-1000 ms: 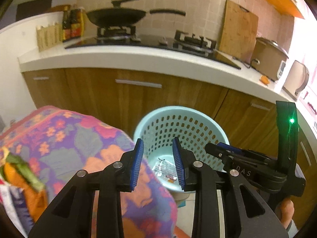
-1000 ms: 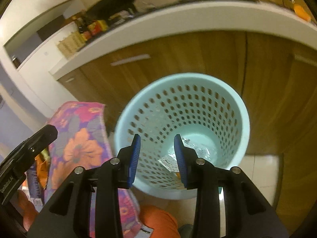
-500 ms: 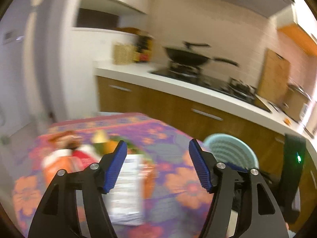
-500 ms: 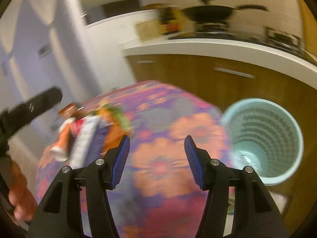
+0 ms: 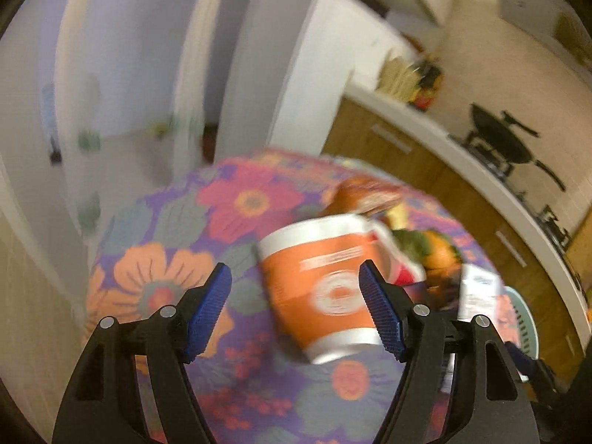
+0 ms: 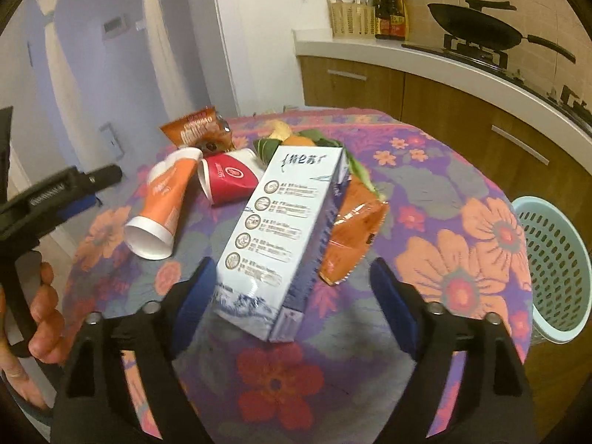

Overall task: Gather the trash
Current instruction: 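Grasp the milk carton with the right gripper while the left grasps the orange cup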

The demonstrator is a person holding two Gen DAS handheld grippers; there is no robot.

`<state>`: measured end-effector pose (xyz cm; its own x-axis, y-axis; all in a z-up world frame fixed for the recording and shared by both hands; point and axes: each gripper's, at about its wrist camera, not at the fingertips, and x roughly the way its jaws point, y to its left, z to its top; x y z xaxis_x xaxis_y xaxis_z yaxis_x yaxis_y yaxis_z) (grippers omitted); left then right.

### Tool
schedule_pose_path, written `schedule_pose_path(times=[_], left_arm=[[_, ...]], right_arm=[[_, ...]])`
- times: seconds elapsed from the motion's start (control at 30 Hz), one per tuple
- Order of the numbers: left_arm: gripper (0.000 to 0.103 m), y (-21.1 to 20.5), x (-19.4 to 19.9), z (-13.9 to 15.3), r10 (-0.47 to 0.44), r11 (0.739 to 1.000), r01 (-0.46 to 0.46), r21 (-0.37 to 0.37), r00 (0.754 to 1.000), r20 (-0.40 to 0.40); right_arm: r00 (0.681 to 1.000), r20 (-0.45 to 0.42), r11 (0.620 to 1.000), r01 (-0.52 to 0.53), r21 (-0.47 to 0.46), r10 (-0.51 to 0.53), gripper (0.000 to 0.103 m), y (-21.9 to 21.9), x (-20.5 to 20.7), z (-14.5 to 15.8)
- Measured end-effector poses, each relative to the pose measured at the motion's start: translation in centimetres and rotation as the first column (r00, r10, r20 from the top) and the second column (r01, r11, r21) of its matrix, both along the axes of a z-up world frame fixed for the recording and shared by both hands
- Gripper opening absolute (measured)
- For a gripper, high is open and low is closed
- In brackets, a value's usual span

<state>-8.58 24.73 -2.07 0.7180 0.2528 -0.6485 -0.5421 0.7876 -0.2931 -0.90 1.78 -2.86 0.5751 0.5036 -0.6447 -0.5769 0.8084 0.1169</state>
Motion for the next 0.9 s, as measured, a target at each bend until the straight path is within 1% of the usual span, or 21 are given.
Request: schedule_pose_path(times=[0.1,0.13,0.2,0.3,0.43,0.6,0.67,0.73,0.87,0.9], left_arm=[[0.068,1.2,1.0,-1.8,0.0,1.0,-0.001,-0.027,0.999,-0.052],[0.068,1.2,1.4,-2.2,-0.013,0.999,0.01,-0.037,0.998,-0.056],[0.068,1.2,1.7,-2.9,-0.031,0.998,0.027,-0.054,0.997,-0.065],[0.068,0.6,2.3,-3.5,-0.033,0.998,0.03,-0.051,0.997,-0.067],[0.069,-0.1,3.0,-4.1,-0.042,0.997,0.037,-0.064,0.996,-0.079],[0.069,-0.7,3.3,-4.3,-0.072,0.994,0.067,-0.084,0.995,-0.067],[0.069,-0.8,3.3,-4.4,-0.091,0.989,0.085,-0.12,0.994,-0.053],[0.069,-0.9,3.2,-4.7,-0.114,0.979,0.108,-0.171,0.993,-0.028],[0.067,-2.0,2.9,-4.3,-0.146,0.976,0.146,-0.164,0.989,0.01],[0.061,-2.6,3.0,-4.1,-0.163,0.975,0.163,-0.15,0.987,0.016]], right_arm=[[1.0,-0.007,0.999,0.018,-0.031,-0.018,0.083,1.1,0.2,-0.5],[1.0,-0.009,0.999,0.029,-0.043,-0.03,0.086,1.5,0.3,-0.7],[0.999,-0.015,0.999,0.038,-0.036,-0.038,0.088,1.6,0.5,-1.0],[0.999,-0.017,0.999,0.043,-0.03,-0.044,0.092,1.7,0.6,-1.2],[0.999,-0.006,0.998,0.05,-0.045,-0.05,0.093,2.1,0.7,-1.4],[0.999,0.03,0.996,0.041,-0.083,-0.038,0.093,2.9,0.1,-1.5],[0.998,0.037,0.994,0.051,-0.099,-0.047,0.093,3.0,0.1,-1.5],[0.997,0.029,0.992,0.074,-0.099,-0.072,0.093,2.8,0.4,-1.6],[0.994,-0.004,0.991,0.113,-0.071,-0.113,0.093,1.8,1.2,-1.6],[0.992,-0.011,0.991,0.122,-0.061,-0.123,0.091,1.5,1.3,-1.5]])
